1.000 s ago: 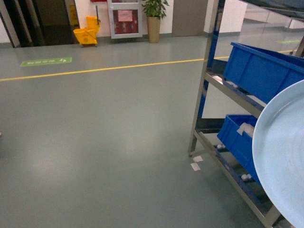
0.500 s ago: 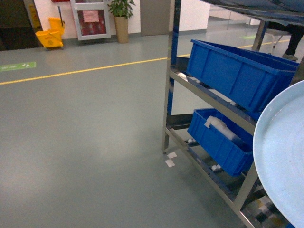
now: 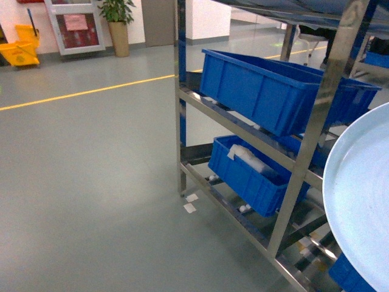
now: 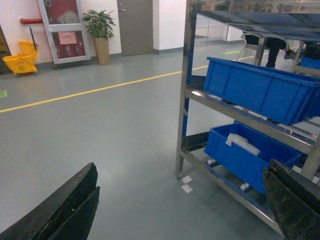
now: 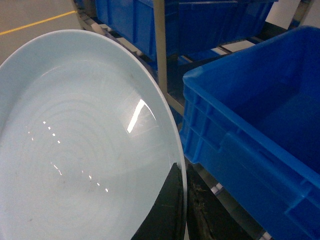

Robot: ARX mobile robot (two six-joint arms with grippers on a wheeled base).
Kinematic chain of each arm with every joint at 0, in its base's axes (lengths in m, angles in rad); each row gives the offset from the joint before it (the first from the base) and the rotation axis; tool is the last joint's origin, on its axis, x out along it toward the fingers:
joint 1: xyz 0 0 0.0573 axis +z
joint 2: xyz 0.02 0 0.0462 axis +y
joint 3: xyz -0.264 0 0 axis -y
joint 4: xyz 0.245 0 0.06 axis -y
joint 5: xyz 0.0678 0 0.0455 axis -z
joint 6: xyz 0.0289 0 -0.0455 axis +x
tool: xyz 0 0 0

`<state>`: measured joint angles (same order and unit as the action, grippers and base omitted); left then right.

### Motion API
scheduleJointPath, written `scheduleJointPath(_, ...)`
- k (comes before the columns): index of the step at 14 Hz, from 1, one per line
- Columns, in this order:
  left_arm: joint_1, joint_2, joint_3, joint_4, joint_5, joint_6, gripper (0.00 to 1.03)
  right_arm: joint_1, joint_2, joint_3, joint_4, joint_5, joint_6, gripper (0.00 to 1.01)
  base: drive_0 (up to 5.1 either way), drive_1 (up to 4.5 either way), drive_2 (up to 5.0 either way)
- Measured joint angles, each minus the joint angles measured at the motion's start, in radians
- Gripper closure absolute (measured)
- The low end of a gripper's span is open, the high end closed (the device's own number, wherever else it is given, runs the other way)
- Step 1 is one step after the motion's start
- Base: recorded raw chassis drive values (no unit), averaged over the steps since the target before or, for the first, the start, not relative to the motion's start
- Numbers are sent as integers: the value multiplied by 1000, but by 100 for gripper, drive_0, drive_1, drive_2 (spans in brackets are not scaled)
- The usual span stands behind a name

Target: Place blue tray on left shelf second layer neatly

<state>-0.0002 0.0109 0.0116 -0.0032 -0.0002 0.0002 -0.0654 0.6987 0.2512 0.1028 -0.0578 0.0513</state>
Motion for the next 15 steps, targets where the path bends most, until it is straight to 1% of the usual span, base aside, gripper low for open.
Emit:
scheduleJointPath(9,0,0,0,0,0,0,5,0,0,0,0,0,0,99,-161,-161,-161)
scheduleJointPath(15,0,0,0,1,-1,0,5,0,0,0,-1,0,0,99,-156,256,-569)
